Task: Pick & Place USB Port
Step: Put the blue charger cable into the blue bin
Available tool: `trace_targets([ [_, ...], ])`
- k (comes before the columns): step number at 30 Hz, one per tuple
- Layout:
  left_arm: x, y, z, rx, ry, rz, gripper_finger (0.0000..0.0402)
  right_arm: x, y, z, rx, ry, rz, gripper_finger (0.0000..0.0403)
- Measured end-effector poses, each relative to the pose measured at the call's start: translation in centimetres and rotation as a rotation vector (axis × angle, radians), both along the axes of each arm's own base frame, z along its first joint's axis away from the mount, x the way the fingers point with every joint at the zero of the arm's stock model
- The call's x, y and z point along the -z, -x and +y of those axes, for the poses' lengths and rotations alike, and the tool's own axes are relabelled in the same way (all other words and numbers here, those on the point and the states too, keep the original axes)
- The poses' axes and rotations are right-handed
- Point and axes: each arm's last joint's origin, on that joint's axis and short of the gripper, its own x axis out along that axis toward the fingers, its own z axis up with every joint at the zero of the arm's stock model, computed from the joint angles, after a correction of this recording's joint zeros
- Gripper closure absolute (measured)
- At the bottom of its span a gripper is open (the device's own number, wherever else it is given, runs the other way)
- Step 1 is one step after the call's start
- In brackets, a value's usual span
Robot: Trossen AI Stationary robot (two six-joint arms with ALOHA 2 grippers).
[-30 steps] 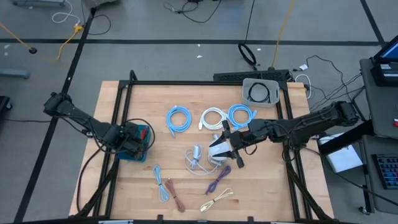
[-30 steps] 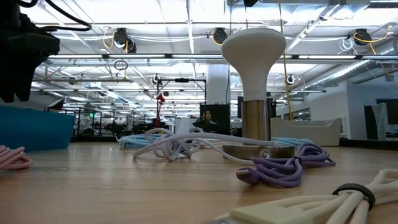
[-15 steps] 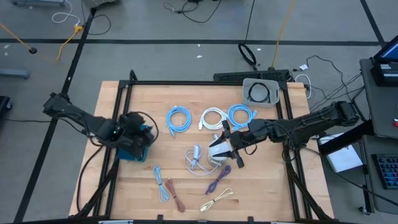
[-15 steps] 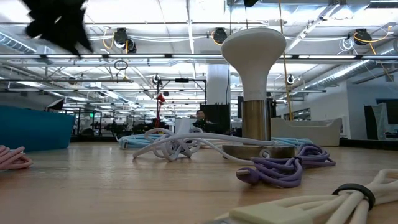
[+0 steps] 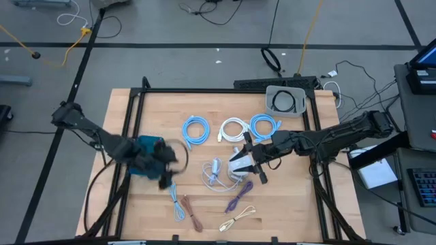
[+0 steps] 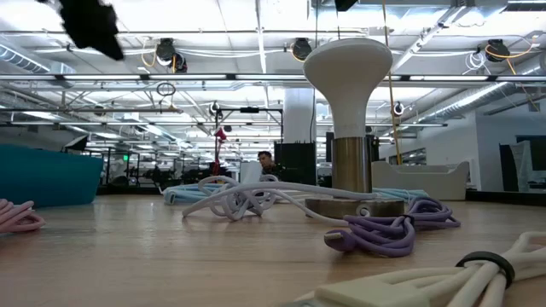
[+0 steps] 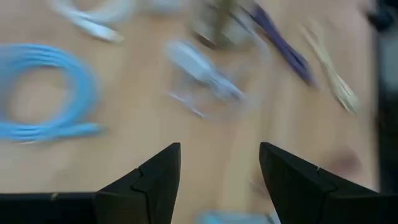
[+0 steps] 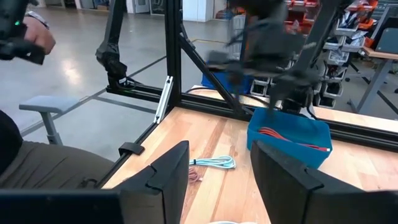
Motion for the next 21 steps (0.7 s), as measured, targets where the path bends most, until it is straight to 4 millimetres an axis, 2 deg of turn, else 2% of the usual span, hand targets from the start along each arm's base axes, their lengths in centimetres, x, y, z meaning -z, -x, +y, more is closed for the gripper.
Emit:
trace_targets([
  [7,4.1,-0.1,-6.1,0.279,-0.075,0.127,0.0179,0.0,0.0,0.0,0.000,0.001,0.002,0.0241],
  [10,5.8,0.2,-7.9,0.320,-0.093,0.177,0.0179,0.0,0.0,0.0,0.000,0.000,-0.004,0.0241],
  [15,8.0,0.3,-9.3,0.402,-0.211,0.331,0.0179,-0.1,0.0,0.0,0.001,-0.001,-0.009,0.0241],
  [21,7.9,-1.9,-10.2,0.622,-0.487,0.428,0.0189,-0.2,0.0,0.0,0.002,-0.004,-0.019,0.0242],
])
